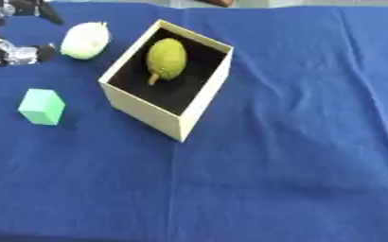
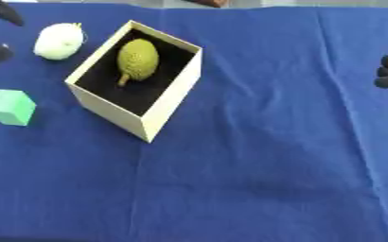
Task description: Pick up objects on the table and place them in the box.
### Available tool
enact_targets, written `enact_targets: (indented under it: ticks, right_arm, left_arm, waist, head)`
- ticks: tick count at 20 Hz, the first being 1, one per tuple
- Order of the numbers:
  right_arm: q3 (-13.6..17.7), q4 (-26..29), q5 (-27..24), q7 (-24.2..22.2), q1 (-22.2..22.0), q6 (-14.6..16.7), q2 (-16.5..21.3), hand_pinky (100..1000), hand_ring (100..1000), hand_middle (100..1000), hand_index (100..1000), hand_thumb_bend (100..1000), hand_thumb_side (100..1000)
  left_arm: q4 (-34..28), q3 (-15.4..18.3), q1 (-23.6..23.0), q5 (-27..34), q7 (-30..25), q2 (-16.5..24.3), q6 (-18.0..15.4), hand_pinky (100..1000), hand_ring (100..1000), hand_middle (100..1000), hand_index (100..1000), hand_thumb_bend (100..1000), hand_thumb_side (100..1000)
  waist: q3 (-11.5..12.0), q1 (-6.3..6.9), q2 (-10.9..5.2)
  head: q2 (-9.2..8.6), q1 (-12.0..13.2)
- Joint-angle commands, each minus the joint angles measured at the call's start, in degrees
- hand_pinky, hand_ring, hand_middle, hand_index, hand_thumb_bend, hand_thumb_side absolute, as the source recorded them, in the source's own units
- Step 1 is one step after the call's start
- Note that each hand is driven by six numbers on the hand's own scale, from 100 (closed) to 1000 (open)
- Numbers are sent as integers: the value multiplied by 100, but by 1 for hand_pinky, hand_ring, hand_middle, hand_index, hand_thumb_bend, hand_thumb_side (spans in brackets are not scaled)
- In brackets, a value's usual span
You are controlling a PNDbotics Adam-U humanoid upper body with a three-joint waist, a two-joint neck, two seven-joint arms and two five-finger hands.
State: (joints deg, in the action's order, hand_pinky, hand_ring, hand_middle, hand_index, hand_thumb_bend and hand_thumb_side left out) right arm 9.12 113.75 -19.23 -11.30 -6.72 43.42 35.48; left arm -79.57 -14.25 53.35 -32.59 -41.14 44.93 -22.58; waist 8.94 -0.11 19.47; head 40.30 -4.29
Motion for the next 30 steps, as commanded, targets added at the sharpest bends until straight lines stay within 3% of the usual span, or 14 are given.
enact_targets:
  ticks: [1, 8, 9, 10, 11, 12, 14, 16, 21, 23, 28, 30]
  right_arm:
    - [22, 84, 87, -2, 16, -128, 31, 1000, 1000, 757, 850, 100, 470]
    - [-2, 84, 154, -21, 31, -333, -52, 1000, 1000, 754, 847, 100, 470]
    - [-5, 84, 158, -23, 30, -352, -68, 1000, 1000, 749, 842, 100, 470]
    - [-13, 84, 166, -32, 34, -391, -89, 1000, 1000, 748, 841, 100, 470]
    - [-24, 84, 170, -42, 41, -424, -102, 1000, 1000, 748, 841, 100, 470]
    - [-36, 84, 173, -54, 47, -455, -114, 1000, 1000, 747, 840, 100, 470]
    - [-53, 84, 177, -77, 54, -515, -141, 1000, 1000, 745, 838, 100, 470]
    - [-60, 84, 186, -98, 59, -585, -174, 1000, 1000, 744, 836, 100, 470]
    - [-68, 84, 194, -121, 82, -747, -246, 1000, 1000, 740, 832, 100, 470]
    - [-72, 84, 197, -131, 88, -801, -276, 1000, 1000, 738, 830, 100, 471]
    - [-78, 84, 249, -160, 77, -977, -398, 1000, 1000, 736, 827, 100, 477]
    - [-92, 84, 285, -180, 73, -1062, -450, 1000, 1000, 734, 826, 100, 480]
  left_arm:
    - [-91, 96, 8, -19, -974, 309, -809, 984, 935, 837, 905, 377, 1000]
    - [-424, 103, -330, -40, -1063, 524, -775, 985, 934, 836, 904, 407, 978]
    - [-425, 77, -364, -52, -1072, 554, -782, 993, 945, 864, 928, 447, 766]
    - [-428, 15, -449, -85, -1077, 604, -801, 995, 945, 868, 938, 464, 671]
    - [-472, -8, -557, -125, -1080, 647, -820, 995, 945, 868, 938, 464, 671]
    - [-517, -18, -661, -145, -1081, 684, -833, 995, 942, 869, 951, 468, 554]
    - [-571, -24, -794, -145, -1082, 734, -838, 994, 939, 861, 963, 466, 495]
    - [-593, -26, -874, -107, -1080, 761, -827, 991, 934, 850, 974, 438, 492]
    - [-606, -79, -998, 92, -1082, 809, -805, 984, 923, 838, 989, 383, 579]
    - [-589, -88, -1003, 101, -1081, 808, -779, 978, 918, 835, 992, 394, 575]
    - [-490, -46, -935, 190, -958, 665, -631, 955, 902, 811, 972, 248, 549]
    - [-393, -38, -888, 196, -883, 591, -540, 949, 901, 810, 965, 245, 501]
  waist:
    - [13, 10, -84]
    - [18, 11, -61]
    - [32, 10, -50]
    - [40, 6, -46]
    - [36, 4, -48]
    - [30, 2, -49]
    - [24, 0, -49]
    - [26, -3, -44]
    - [23, -5, -26]
    - [23, -7, -21]
    - [16, -10, -14]
    - [8, -9, -12]
  head:
    - [-32, -11]
    - [-29, -1]
    - [-34, -10]
    - [-33, -13]
    - [-28, -7]
    - [-28, 1]
    - [-28, 13]
    - [-26, 20]
    - [-20, 36]
    - [-19, 37]
    - [-11, 60]
    - [-12, 68]
